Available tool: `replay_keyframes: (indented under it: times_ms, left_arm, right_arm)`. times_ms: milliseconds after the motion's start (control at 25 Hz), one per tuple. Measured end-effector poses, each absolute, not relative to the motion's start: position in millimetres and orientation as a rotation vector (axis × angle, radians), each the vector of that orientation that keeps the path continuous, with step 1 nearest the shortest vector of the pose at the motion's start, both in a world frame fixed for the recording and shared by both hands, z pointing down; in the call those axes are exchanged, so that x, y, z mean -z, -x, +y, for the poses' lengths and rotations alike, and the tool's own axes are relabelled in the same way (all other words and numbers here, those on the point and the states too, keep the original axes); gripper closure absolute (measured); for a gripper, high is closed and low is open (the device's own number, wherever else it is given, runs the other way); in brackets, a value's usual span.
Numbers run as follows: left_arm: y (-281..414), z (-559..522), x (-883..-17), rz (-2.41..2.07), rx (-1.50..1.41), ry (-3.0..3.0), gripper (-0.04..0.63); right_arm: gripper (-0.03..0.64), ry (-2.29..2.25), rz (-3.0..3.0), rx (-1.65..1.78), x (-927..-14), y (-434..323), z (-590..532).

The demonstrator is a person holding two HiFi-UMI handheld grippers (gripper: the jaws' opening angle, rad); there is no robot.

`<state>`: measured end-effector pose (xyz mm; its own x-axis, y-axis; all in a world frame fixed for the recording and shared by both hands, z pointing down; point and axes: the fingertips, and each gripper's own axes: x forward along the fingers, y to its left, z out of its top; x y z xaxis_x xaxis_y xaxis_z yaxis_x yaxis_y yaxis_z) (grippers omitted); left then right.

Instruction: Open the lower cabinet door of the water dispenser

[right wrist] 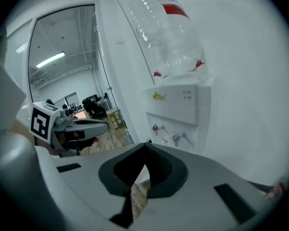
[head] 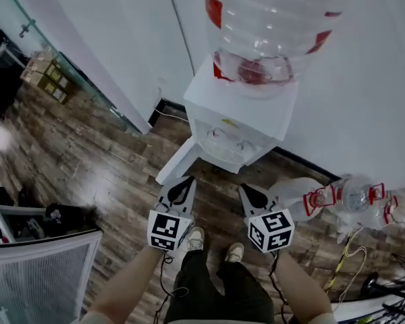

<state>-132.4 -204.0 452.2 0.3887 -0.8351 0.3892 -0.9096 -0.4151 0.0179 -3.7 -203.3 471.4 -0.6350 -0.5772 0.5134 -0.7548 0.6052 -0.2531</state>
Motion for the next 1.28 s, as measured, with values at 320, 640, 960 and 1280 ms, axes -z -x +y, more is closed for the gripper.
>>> replay_keyframes:
  times_ms: [320, 640, 960, 1280]
  left_arm:
    - [97, -190, -373, -1.520, -0.442, -2.484, 0.589]
    - [74, -171, -294, -1.536, -0.374, -2.529, 0.589]
    - [54, -153, -214, -1.556, -0.269, -2.603, 0.589]
    - [37, -133, -139, -1.567, -0.164, -2.701, 0.589]
  right_arm:
    - [0.611, -1.164, -2.535, -0.598, -378, -32, -186]
    - [0.611, -1.216, -2.617, -0.467, -287, -57, -169]
    - [0.611, -1.235, -2.658, -0.296, -206, -84, -141]
    - [0.611, -1.276, -2.718, -0.124, -127, -108, -112]
